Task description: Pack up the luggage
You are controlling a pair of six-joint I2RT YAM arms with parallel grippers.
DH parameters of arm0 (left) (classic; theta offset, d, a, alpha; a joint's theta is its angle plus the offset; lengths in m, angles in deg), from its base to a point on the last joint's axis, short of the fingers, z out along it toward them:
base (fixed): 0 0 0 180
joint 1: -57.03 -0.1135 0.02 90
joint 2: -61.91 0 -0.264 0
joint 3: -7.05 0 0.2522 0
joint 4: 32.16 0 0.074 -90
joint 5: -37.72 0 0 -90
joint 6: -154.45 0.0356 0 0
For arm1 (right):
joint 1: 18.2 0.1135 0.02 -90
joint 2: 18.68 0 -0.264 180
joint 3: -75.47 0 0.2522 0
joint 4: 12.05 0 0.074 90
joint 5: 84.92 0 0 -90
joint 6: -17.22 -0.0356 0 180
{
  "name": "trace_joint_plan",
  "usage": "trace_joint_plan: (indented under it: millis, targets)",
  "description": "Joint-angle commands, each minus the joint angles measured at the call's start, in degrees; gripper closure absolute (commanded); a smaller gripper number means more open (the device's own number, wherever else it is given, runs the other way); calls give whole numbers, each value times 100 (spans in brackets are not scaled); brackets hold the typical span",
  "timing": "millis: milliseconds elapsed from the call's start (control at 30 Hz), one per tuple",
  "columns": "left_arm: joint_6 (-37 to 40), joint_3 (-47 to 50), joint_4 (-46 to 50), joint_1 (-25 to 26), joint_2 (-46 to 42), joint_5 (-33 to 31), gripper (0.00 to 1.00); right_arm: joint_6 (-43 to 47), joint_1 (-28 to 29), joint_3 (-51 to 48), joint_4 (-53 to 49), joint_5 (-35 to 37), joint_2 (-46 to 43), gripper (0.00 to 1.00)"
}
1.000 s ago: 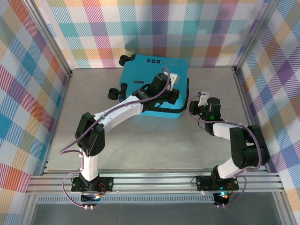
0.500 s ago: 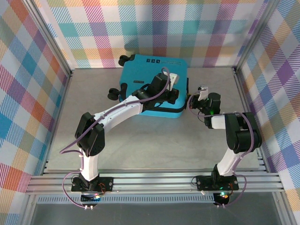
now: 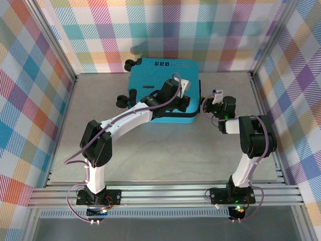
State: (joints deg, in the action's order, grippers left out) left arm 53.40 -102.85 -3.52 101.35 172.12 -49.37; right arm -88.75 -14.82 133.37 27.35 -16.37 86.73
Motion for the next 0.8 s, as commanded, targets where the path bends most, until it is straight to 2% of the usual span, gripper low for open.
trace_joint_plan:
  millis: [0,300,467,600,767]
  targets:
    - [137,361,1596,-159,249,-208,98,-236,-116,-224,1512,335,-211,100]
    - [259,400,1677,-153,-627,-236,98,135,862,-1253,1891,617,-702,100]
    - [433,202,1870,-152,-992,-427,97,391,1720,-1822,1900,967,-1232,100]
    - [611,-216,2004,-159,-923,-607,96,550,2575,-2335,1854,1378,-1785,100]
    - [675,-1141,2138,-155,-400,-559,95,653,3377,-2697,1559,1696,-2463,100]
